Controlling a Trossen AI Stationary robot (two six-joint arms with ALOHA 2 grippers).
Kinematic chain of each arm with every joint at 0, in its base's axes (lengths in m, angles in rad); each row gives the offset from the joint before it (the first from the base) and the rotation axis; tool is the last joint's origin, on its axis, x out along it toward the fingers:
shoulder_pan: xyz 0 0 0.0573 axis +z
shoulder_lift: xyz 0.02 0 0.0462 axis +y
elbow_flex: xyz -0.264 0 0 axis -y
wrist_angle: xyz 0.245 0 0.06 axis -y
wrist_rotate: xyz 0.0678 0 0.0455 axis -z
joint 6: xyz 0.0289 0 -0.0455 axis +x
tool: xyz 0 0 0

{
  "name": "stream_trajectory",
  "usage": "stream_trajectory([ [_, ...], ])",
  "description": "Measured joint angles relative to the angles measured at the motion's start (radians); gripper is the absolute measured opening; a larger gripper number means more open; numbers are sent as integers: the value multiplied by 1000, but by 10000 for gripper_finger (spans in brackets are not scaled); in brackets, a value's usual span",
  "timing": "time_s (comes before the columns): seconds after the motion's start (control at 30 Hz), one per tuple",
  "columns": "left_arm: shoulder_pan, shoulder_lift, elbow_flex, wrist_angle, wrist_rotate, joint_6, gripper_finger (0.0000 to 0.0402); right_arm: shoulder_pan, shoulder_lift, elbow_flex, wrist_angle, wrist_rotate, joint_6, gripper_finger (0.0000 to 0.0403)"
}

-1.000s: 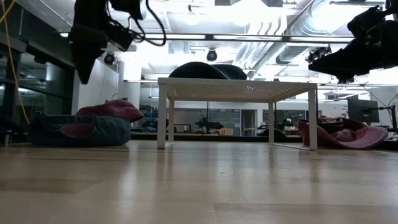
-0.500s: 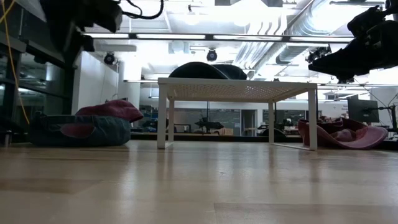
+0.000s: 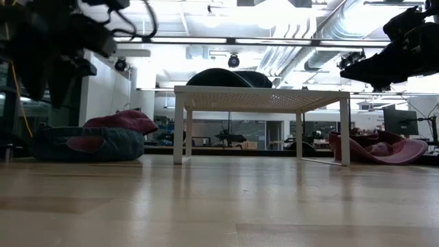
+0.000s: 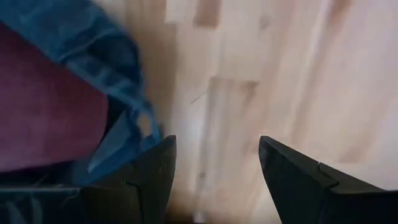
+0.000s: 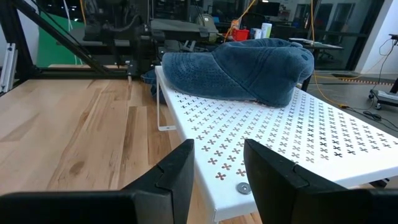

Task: Pick & Place hat
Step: Stack the blue cap on top of the other blue cap on the shelf

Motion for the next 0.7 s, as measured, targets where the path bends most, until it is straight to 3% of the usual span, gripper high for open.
stream_trajectory([
  [0.3, -8, 0, -97, 62, -174, -11, 225, 0, 0, 0, 1, 0, 0, 133],
  [0.7, -8, 8, -173, 174, -142, -57, 225, 0, 0, 0, 1, 0, 0, 133],
])
